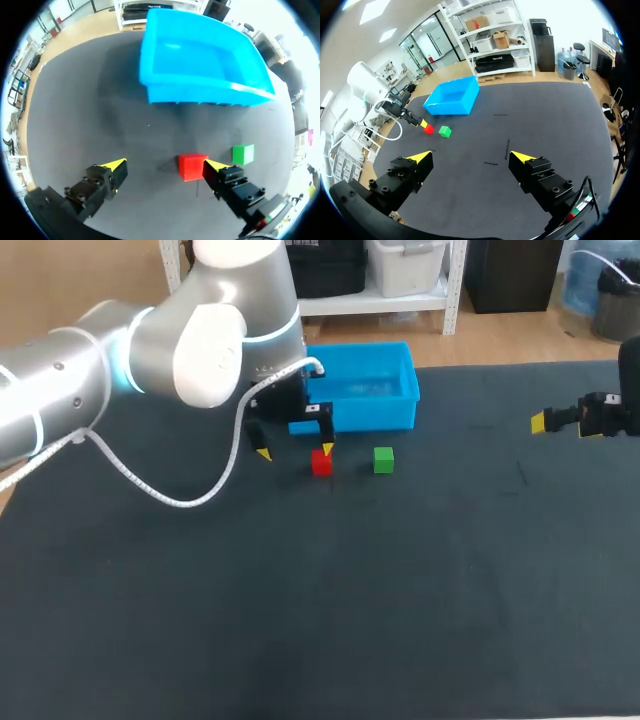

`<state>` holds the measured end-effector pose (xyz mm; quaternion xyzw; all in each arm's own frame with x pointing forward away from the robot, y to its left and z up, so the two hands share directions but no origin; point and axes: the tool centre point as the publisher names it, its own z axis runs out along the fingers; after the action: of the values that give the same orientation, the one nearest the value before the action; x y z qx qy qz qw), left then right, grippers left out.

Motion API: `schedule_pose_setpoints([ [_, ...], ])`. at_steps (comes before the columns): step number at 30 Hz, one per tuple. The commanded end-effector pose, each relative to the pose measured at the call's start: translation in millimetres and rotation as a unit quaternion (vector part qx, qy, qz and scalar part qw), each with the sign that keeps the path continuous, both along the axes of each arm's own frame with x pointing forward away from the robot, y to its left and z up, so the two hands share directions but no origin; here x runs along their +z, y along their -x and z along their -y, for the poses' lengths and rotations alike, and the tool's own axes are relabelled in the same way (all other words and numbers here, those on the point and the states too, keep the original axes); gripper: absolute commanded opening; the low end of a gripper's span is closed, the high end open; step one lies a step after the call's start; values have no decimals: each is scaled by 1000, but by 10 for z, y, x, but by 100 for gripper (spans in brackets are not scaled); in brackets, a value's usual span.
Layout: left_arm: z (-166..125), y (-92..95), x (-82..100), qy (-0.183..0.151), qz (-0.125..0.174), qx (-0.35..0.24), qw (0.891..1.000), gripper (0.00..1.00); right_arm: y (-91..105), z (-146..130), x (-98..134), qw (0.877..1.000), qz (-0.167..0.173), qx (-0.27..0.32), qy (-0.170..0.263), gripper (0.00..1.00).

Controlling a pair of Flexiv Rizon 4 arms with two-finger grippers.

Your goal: Use the left arm to pick the red cube and place it into the blue plastic box first, then use the right arm to grasp the green cube and put it into the same blue plastic box after the first action is fully finished.

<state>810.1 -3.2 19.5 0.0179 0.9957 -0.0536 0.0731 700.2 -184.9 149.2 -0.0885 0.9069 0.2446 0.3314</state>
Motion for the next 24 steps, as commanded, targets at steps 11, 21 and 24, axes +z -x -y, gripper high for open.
schedule_pose_setpoints([
  [11,276,-124,-38,-2,-3,-13,1000,100,-2,5,2,1000,-1,1,0,100],
  [21,305,-117,-44,0,-8,-9,1000,100,-2,5,2,1000,-1,1,0,100],
  [24,325,-96,-55,-2,-9,-10,1000,100,-2,5,2,1000,-1,1,0,100],
])
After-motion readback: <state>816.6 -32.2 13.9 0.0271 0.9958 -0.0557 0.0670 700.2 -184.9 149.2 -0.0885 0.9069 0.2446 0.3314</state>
